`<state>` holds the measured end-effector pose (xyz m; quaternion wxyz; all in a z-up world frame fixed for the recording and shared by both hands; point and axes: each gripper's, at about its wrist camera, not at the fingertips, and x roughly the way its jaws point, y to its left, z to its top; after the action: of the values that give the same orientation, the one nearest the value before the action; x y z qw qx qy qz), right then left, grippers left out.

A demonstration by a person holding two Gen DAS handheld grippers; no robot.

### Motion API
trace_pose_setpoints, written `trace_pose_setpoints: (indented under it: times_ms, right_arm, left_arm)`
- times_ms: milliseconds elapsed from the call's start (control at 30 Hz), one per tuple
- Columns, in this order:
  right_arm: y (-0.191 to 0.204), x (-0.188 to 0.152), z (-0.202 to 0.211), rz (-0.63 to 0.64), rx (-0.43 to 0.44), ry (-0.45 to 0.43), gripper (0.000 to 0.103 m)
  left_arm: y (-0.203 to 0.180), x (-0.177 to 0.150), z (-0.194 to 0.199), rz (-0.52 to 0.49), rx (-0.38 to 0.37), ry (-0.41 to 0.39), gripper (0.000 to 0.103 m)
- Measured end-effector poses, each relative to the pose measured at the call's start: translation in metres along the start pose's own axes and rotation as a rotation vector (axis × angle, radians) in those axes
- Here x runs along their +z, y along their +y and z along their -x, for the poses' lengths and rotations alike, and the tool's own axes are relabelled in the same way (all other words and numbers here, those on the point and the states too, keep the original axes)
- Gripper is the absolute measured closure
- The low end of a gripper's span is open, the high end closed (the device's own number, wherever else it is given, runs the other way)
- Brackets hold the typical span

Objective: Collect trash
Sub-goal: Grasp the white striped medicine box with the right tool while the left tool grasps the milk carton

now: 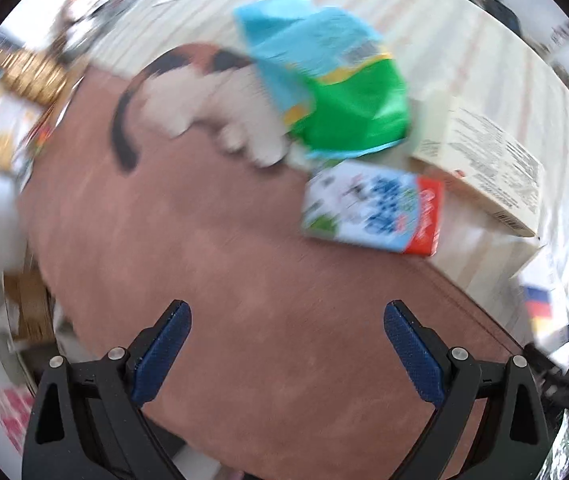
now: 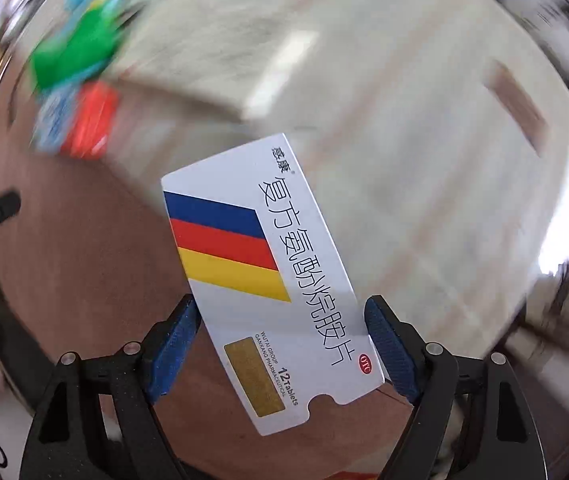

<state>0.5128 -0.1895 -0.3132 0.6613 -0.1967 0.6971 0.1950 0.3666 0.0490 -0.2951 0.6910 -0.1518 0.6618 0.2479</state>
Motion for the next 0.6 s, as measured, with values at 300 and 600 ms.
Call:
trace_pose_setpoints:
  times_ms: [300,600]
  right_arm:
    - [-0.065,0.023,-0.02,-0.235,-0.002,0.005,0.017]
    - [-0.042,0.039,-0.023,-0.225,-0.036,-0.009,0.01]
  left_arm:
    - [-0.048,0.047,-0.019,-0.148,-0.082,0.052,0.004]
    - [-0.061,0.06,-0.04,-0.165,-0.075,0.067,0.007]
